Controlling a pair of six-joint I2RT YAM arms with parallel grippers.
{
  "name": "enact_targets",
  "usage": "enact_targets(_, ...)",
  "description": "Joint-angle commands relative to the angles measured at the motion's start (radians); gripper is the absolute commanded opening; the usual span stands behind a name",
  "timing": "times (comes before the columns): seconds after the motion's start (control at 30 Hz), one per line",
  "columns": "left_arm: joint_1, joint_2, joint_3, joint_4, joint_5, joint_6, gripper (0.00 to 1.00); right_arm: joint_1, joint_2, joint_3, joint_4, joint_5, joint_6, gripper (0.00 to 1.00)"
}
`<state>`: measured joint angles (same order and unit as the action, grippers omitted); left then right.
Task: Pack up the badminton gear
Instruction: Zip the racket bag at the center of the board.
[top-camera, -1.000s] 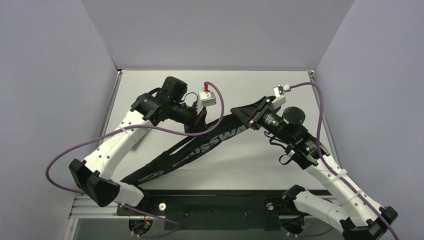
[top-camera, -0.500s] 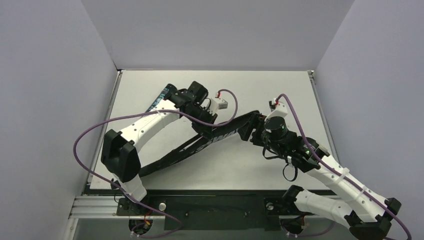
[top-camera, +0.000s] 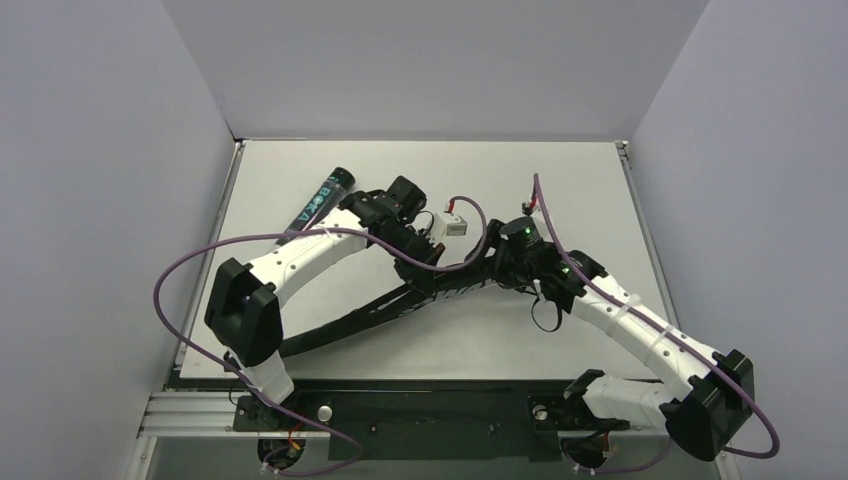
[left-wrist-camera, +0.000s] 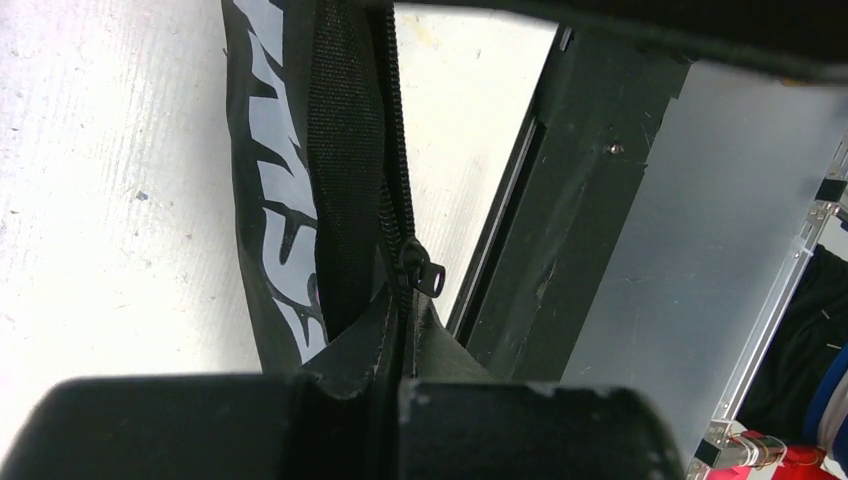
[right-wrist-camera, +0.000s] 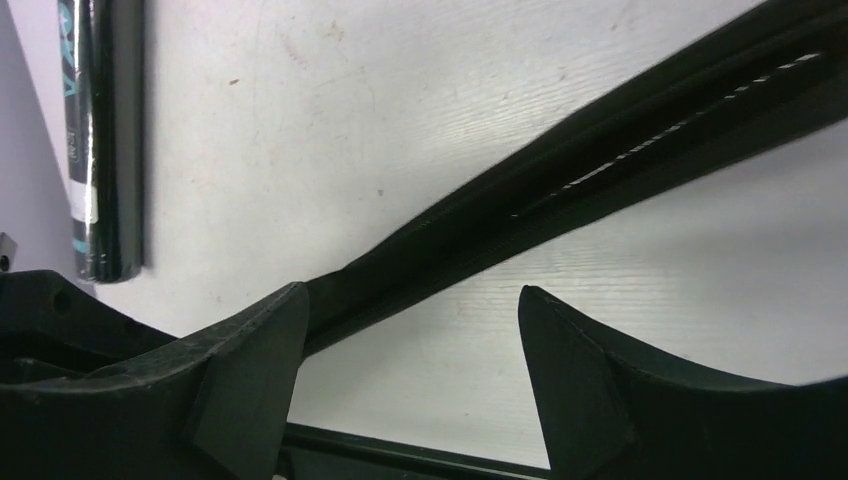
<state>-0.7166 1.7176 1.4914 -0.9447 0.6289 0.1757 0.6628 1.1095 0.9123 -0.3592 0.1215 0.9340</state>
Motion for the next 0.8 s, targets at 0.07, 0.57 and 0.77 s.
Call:
enact_targets(0.07,0.002,-0.059,-0.002,0.050,0.053,0.062,0.00,0.015,0.062,-0.007,0.172,-0.142,0.136,0.75)
enact_targets(0.57,-0.023,-0.110,-0.021,0.056,-0.014,0.117,0.00,-0.002,0.164,-0.020,0.138,-0.170,0.281,0.63)
enact_targets(0.77,-0.052,-0.139,-0.024,0.060,-0.046,0.137,0.00,-0.006,0.189,-0.012,0.150,-0.197,0.302,0.50)
